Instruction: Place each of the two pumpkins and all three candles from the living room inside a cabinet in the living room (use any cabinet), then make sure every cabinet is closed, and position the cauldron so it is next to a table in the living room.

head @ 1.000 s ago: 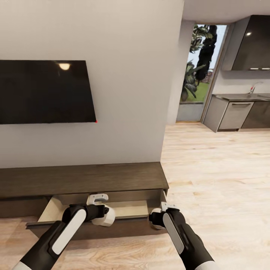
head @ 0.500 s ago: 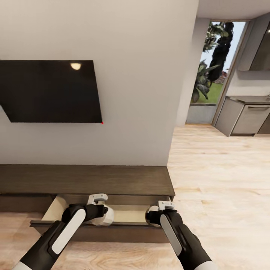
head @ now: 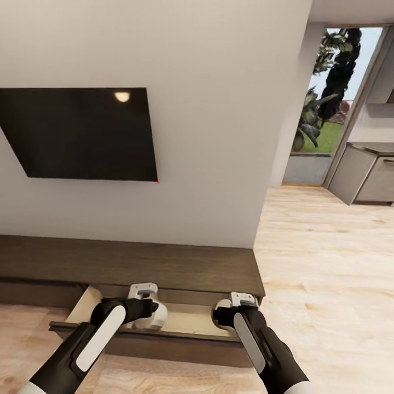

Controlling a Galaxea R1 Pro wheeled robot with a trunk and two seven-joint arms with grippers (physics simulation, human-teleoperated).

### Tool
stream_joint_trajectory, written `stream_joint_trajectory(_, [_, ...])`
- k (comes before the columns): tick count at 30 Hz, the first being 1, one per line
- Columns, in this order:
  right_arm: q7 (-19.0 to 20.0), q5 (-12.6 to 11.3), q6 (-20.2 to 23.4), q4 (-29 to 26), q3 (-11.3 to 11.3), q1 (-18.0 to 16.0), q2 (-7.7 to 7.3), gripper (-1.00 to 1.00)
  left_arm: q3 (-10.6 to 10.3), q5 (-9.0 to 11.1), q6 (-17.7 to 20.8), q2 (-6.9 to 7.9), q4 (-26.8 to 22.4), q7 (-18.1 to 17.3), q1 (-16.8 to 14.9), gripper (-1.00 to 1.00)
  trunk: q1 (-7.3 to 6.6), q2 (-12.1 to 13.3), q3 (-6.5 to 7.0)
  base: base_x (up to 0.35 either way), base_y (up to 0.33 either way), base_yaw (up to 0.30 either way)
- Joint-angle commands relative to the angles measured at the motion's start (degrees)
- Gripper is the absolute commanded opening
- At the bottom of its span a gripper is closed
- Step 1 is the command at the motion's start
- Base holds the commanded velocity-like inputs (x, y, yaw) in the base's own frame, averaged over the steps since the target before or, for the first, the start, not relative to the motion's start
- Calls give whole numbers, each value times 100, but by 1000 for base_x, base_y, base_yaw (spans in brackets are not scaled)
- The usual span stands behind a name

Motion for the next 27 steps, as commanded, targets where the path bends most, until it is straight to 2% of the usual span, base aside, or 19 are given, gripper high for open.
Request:
stream_joint_trajectory(1, [-61,-58,10,-9,9,-5,-1,-100,-23,57,1,6,-7,60,-6,-100,3,-5,-7,280,-6,2])
stream_joint_trajectory(6, [-48,-58,2,-7,8,-5,-1,-100,-31,46,-3,6,-7,47,-7,-100,3,-5,0,259,24,-37])
stream_joint_trajectory(12, [-45,-58,1,-10,8,-5,-2,-100,-30,38,-4,6,-7,34,-6,-100,3,-5,22,41,134,-153])
stream_joint_trajectory(20, [-44,-58,1,-5,10,-5,-1,-100,-27,37,-4,6,-9,29,-6,-100,3,-5,26,5,66,-17])
stream_joint_trajectory(27, [-43,-58,-63,-4,17,-5,-1,-100,-24,37,-11,6,-10,40,-6,-100,3,-5,26,188,7,-1])
